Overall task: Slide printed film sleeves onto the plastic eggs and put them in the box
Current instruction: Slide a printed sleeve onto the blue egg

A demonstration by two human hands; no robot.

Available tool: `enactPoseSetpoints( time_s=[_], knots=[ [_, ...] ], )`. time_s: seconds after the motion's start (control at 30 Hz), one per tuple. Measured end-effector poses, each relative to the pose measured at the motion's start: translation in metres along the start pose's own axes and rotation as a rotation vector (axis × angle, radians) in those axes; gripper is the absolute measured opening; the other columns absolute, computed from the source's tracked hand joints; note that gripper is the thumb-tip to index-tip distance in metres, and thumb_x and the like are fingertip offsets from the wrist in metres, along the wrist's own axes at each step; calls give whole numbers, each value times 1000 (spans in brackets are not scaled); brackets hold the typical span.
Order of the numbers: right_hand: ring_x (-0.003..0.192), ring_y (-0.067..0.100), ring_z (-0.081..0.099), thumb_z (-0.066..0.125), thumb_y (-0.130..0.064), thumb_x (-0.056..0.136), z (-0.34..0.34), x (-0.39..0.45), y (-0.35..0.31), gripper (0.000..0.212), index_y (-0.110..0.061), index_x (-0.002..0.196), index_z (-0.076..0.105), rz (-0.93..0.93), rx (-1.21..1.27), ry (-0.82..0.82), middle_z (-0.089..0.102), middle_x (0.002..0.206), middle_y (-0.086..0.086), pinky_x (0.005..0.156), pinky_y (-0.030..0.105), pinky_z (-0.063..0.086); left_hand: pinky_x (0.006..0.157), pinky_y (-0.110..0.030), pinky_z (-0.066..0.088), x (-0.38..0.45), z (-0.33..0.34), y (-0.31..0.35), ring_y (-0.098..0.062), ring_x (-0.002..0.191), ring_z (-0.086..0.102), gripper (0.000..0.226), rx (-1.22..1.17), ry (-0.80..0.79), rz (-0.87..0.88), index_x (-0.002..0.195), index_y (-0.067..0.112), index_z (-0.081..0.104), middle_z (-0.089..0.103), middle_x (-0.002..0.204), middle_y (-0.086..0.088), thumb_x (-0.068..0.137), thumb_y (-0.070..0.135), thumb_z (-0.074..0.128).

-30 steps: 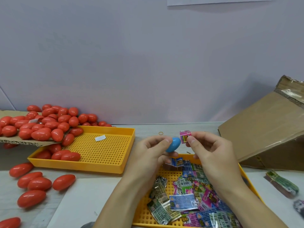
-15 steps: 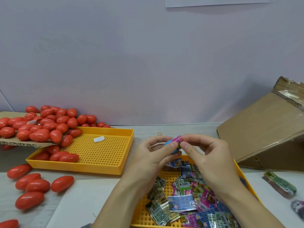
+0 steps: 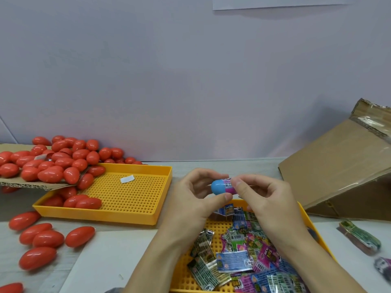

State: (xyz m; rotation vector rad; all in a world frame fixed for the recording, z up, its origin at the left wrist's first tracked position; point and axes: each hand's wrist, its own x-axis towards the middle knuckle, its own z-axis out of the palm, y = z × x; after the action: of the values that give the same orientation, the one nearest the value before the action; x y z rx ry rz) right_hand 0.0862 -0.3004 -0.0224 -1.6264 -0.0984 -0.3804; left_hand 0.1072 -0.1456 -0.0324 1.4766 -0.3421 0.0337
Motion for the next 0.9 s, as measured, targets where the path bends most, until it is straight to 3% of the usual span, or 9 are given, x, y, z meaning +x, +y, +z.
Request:
enactPoseSetpoints(
  time_s=[0.13, 0.33, 0.47, 0.6, 0.7, 0.83, 0.9],
  knots=[
    [82, 10, 71, 73, -27, 84, -1, 1, 4, 6, -23, 83, 78, -4, -47, 10, 76, 81, -4, 72, 25, 56, 79, -32, 60, 0, 1, 0, -20, 96, 74, 18, -25, 4, -3, 94, 23, 71, 75, 102, -1, 81, 16, 81],
    [65, 1, 66, 72, -26, 83, -1, 0, 2, 9, -20, 79, 78, -4, 39, 11, 74, 74, -3, 58, 11, 48, 79, -39, 61, 1, -2, -1, -22, 96, 73, 27, -42, 20, -1, 97, 26, 71, 73, 103, 1, 76, 19, 84],
    [61, 3, 64, 71, -24, 83, 0, 1, 3, 9, -20, 79, 78, 30, 104, 0, 74, 73, 0, 57, 13, 49, 74, -35, 61, 2, -3, -2, -20, 96, 72, 33, -35, 12, 6, 98, 27, 70, 73, 104, 4, 71, 17, 85],
    [60, 2, 65, 72, -23, 82, 0, 2, 3, 8, -18, 79, 78, 43, 140, 14, 75, 74, 2, 56, 12, 48, 81, -41, 60, 2, -2, -3, -24, 99, 72, 33, -75, -9, 7, 100, 24, 70, 73, 106, 1, 72, 17, 85],
    [63, 3, 66, 71, -29, 78, 0, 1, 2, 12, -19, 79, 78, 37, 134, 12, 75, 75, 1, 56, 13, 49, 84, -40, 59, 2, -2, -3, -26, 101, 72, 26, -147, -8, 6, 99, 21, 71, 73, 105, 0, 76, 17, 83],
    [73, 6, 70, 71, -23, 85, 0, 1, 2, 9, -21, 80, 77, 31, 90, 8, 76, 79, 1, 58, 12, 49, 87, -46, 59, 2, -2, -2, -25, 101, 72, 32, -80, 5, -6, 103, 26, 70, 72, 108, 0, 75, 17, 82],
    [74, 5, 69, 70, -23, 86, -1, 1, 2, 11, -22, 79, 78, 28, 84, -6, 76, 79, 0, 58, 12, 48, 83, -41, 60, 1, -2, 0, -23, 100, 72, 34, -48, 11, -10, 104, 29, 70, 73, 108, 2, 75, 16, 83]
  ],
)
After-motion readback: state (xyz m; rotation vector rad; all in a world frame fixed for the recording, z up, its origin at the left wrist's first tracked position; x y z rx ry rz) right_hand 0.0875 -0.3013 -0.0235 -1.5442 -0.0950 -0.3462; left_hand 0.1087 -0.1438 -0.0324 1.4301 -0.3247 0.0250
